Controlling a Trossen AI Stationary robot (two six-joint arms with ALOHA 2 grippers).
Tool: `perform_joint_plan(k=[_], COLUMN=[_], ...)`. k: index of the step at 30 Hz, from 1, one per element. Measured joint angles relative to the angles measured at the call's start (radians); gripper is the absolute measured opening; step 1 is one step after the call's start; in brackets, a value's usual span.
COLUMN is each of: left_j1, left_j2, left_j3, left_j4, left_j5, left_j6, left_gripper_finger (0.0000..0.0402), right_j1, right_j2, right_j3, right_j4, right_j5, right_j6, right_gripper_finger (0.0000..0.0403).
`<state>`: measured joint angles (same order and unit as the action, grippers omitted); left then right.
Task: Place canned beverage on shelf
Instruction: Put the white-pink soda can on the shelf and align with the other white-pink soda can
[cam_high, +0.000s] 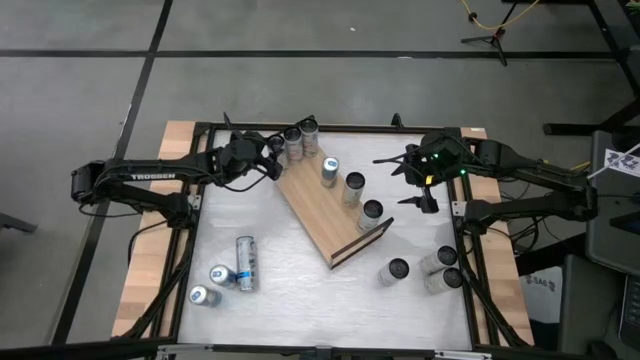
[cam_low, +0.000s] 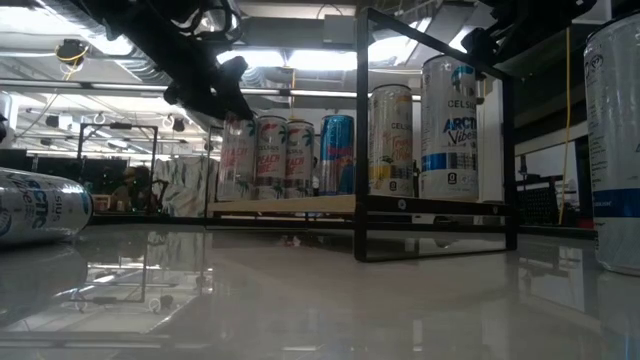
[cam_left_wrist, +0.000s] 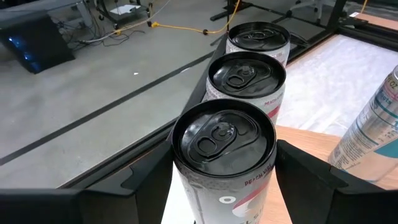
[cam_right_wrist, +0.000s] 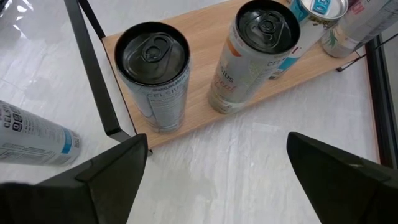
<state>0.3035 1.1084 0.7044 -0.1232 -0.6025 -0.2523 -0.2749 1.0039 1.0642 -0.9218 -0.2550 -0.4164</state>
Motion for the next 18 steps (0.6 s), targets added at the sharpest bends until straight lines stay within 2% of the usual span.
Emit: perform_joint_plan(k=[18], left_j1=[0.001], left_j2=[0.000], left_j3=[0.002], left_j4=[-0.019], left_j5=[0.035], left_j6=[0.003], left_gripper_finger=[0.0241], right_j1=[0.000], right_j2=[0.000], right_j3=[0.000], right_j4=[0.000], right_j5=[0.000], right_j6=[0.000], right_gripper_finger=[0.0379])
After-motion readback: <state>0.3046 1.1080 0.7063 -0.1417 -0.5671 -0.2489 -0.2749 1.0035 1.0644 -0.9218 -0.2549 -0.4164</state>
